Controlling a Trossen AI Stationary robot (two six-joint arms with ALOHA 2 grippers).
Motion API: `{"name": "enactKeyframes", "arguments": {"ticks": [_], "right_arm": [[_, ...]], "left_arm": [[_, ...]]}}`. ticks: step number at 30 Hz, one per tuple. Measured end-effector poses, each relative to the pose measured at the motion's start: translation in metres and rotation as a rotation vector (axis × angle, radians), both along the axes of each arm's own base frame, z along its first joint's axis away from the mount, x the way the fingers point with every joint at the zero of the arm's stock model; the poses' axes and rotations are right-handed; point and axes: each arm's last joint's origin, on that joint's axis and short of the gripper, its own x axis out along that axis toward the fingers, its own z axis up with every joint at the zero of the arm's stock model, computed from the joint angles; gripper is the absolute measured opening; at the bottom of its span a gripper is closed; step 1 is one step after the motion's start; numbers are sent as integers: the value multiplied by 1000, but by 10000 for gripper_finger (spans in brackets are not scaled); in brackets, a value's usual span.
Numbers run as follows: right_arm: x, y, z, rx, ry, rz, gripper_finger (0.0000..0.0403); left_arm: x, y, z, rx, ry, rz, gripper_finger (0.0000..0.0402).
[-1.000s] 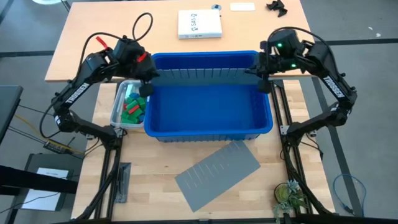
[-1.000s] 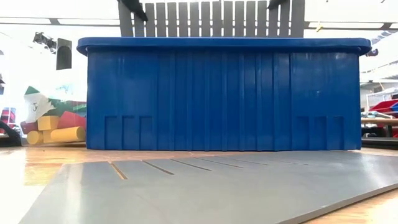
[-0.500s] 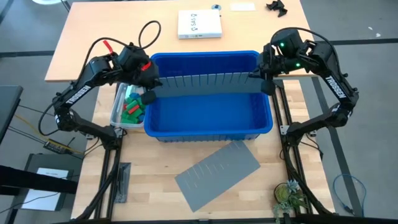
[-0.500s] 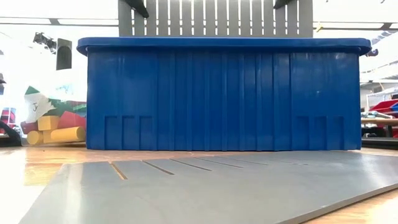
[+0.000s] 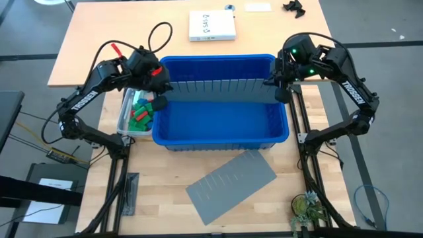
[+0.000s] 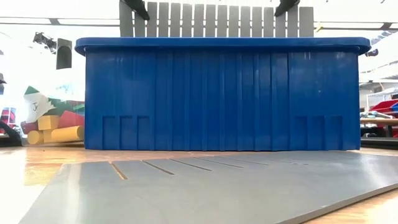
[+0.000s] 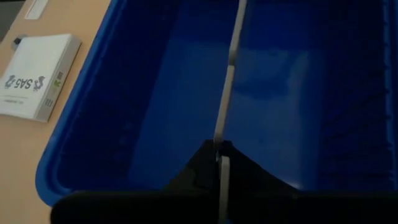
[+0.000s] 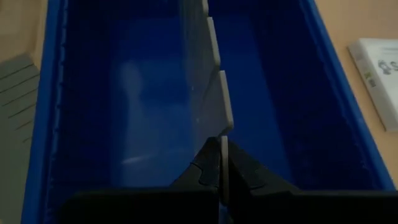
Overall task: Sort blocks
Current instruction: Assemble the blue bin using bin divider
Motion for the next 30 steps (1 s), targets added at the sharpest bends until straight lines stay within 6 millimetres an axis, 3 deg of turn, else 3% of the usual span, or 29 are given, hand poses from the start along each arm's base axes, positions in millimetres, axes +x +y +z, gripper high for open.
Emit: {"name": "enactKeyframes", "arguments": {"ticks": [16, 25, 30], "right_arm": [[2, 4, 6, -7, -49, -5, 0], [-8, 27, 11, 89, -83, 1, 0], [-7, 28, 10, 91, -72, -7, 0]], "left_arm": [[-1, -1, 0, -12, -5, -3, 22], [1, -12, -3, -107, -1, -32, 22], [4, -20, -3, -116, 1, -37, 22]]}}
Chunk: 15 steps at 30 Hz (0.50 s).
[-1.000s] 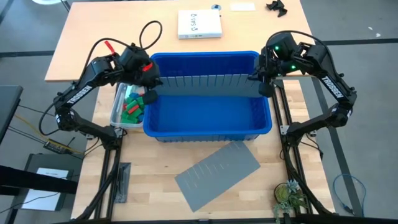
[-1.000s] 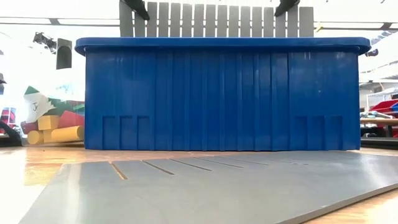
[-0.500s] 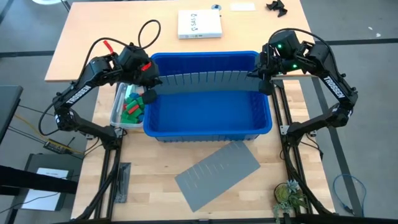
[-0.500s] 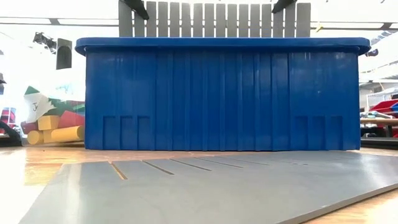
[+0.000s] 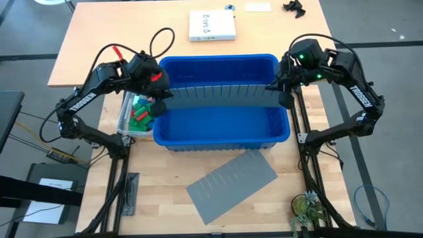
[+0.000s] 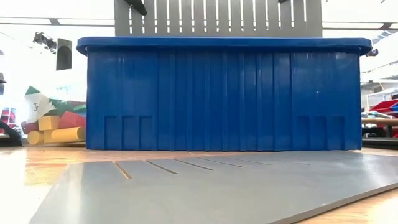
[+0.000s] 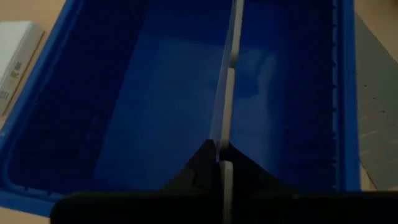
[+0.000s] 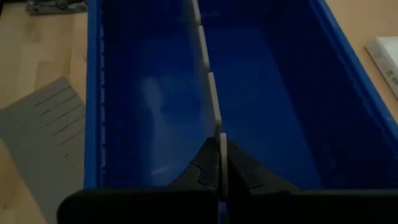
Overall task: Sort blocks
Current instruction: Assemble the blue bin using bin divider
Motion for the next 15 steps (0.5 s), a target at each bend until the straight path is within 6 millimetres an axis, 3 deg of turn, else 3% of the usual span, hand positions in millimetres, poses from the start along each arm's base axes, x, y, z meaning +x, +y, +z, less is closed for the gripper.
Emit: {"name": "enactKeyframes", "arguments": {"ticks": [15], "right_arm": [[5, -3, -6, 7, 41, 0, 0]], "left_arm": [[1, -6, -2, 16, 32, 26, 21]]}}
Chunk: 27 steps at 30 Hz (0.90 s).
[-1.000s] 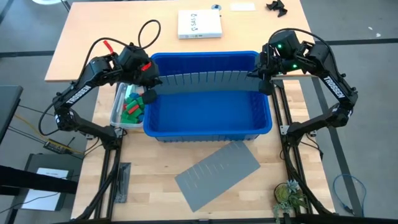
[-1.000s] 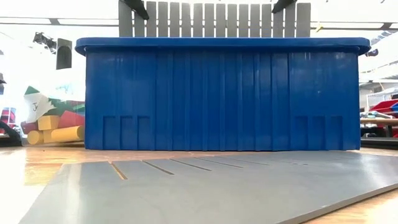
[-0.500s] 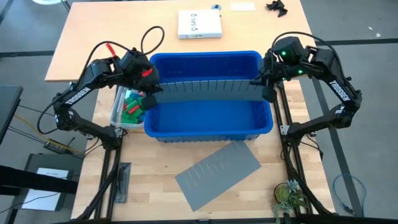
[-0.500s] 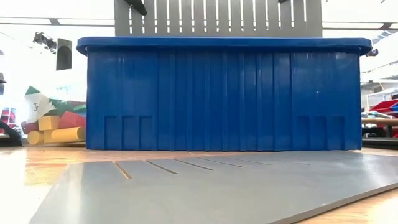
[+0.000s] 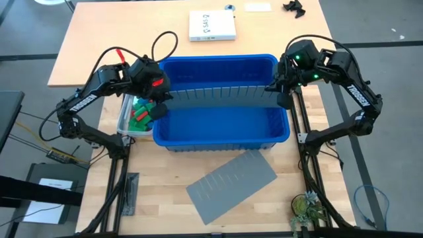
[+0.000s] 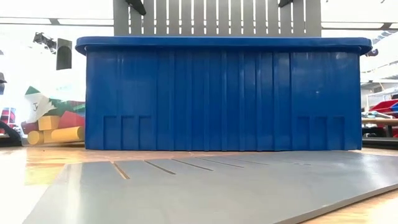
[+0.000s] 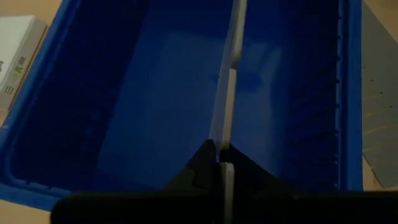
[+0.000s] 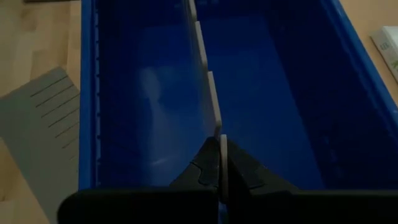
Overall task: Sort blocks
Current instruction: Assemble the blue bin using bin divider
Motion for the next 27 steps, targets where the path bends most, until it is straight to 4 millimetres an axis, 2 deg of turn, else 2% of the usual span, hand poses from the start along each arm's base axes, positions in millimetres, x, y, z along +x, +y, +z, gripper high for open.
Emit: {"name": "enactKeyframes", "arguments": {"ticks": [3, 6, 12, 20, 27], "right_arm": [[0, 0, 0, -1, -3, 0, 0], [0, 4, 5, 14, -31, -5, 0], [-1, 20, 18, 59, -89, 11, 0], [2, 28, 7, 57, 13, 6, 0], [4, 24, -2, -15, 73, 1, 0]], "left_arm": [[0, 0, 0, 6, -1, -5, 21], [-4, -3, 12, 25, -24, -8, 21], [-13, -9, 26, 11, -67, 14, 21], [0, -17, 7, -80, -30, -32, 21], [8, -26, 5, -20, -33, -45, 21]]}}
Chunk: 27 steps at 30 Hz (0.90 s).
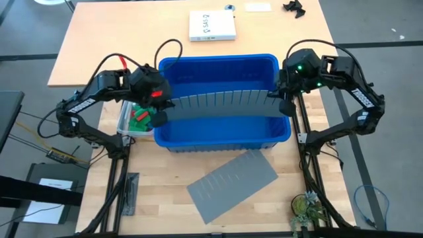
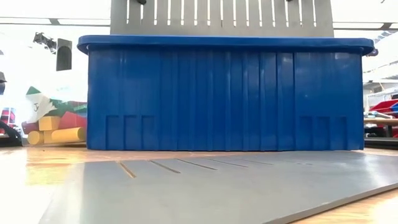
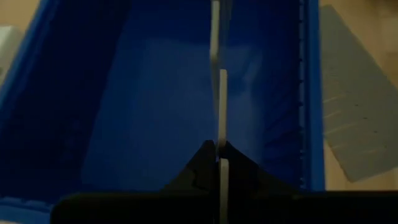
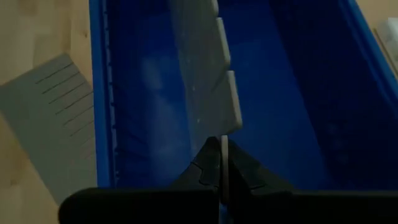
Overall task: Sort blocks
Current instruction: Assemble the blue bin using bin divider
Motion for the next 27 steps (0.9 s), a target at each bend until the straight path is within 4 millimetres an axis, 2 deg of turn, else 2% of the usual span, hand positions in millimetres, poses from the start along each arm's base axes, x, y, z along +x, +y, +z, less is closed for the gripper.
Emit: {"name": "enactKeyframes", "arguments": {"ticks": [10, 20, 27], "right_arm": [[2, -3, 0, -13, -12, 7, 0], [-7, 2, 3, 42, -42, 15, 0], [-10, 2, 2, 18, -11, 22, 0]], "left_arm": [[-4, 1, 5, 53, 5, 27, 21], [-3, -1, 5, -9, -16, -24, 21], [1, -1, 4, -21, -19, -35, 21]]}}
